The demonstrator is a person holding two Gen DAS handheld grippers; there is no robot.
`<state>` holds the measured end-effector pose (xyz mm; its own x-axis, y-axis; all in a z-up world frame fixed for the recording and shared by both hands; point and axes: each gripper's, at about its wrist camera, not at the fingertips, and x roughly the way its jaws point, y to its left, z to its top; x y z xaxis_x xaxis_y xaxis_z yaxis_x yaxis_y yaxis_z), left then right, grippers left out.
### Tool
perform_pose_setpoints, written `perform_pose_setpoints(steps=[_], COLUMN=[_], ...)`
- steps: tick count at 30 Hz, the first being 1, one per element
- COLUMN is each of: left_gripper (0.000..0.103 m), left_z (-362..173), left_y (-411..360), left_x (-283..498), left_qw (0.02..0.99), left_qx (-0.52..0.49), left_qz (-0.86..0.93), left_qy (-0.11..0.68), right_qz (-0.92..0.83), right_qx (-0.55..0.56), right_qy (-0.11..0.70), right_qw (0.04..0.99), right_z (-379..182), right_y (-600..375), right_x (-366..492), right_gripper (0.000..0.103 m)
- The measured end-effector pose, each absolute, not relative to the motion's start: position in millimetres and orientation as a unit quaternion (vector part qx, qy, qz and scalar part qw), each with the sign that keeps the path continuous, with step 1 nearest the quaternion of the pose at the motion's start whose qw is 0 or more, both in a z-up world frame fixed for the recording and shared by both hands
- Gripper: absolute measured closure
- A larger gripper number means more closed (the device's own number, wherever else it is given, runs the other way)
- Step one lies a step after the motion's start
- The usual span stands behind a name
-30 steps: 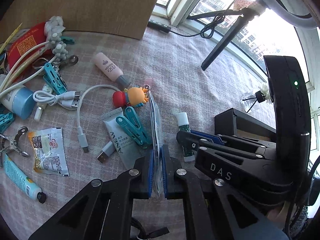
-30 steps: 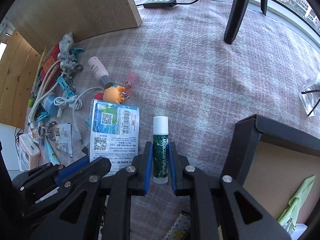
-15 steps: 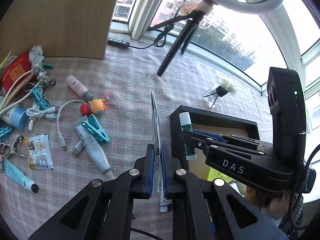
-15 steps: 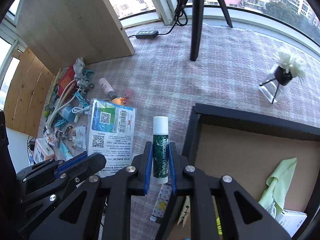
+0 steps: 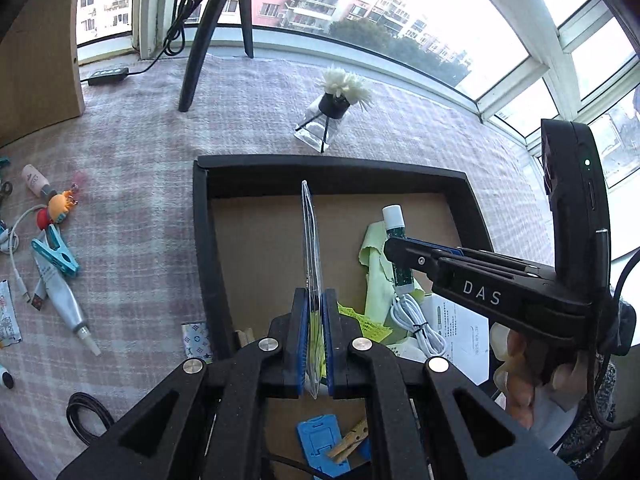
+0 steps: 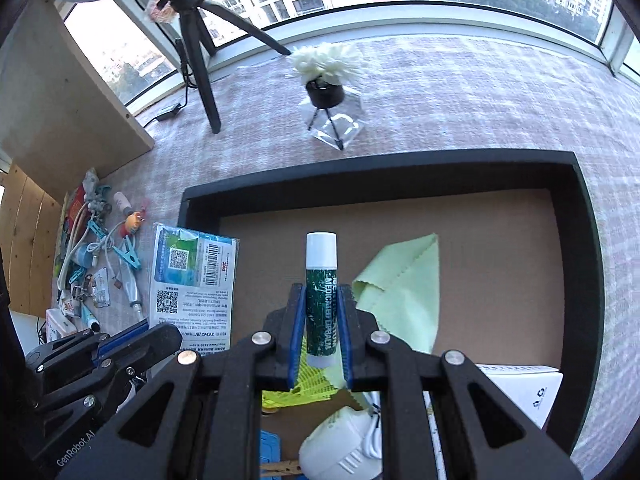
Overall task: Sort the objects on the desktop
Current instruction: 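Carry the white packet and green lip balm into the tray and release, then move both tools back to the pile toward the tube and blue clothespin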
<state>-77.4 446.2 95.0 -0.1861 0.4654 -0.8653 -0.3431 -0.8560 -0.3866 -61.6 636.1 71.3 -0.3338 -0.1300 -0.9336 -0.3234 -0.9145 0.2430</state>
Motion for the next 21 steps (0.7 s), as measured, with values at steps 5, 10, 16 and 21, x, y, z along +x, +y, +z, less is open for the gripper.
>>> perform_pose_setpoints(steps=[5,10,16,21], left_gripper=[0.097,0.097,0.084,0.084], left_z=[90,91,97,105], left_y=[460,462,457,442], left_x=[-68,-66,-66,-66], left_qw=[0.269,0.270,0.272,0.264], left_qx=[-0.586,-0.583,-0.580,-0.570], left_qz=[0.763,0.765,0.767,0.777], left_qy=[-0.036,-0.032,-0.039,-0.039], right_qz=[0.785,0.782,0.786,0.795], right_qx=[-0.580,-0.583,-0.581,-0.572], right_qy=[0.203,0.202,0.191,0.185], right_qw=[0.078,0.082,0.086,0.078], right_z=[61,60,68,80], right_y=[653,656,650,641], right_x=[-55,-53,-56,-58], right_gripper=[0.087,0.087,0.076,0.076])
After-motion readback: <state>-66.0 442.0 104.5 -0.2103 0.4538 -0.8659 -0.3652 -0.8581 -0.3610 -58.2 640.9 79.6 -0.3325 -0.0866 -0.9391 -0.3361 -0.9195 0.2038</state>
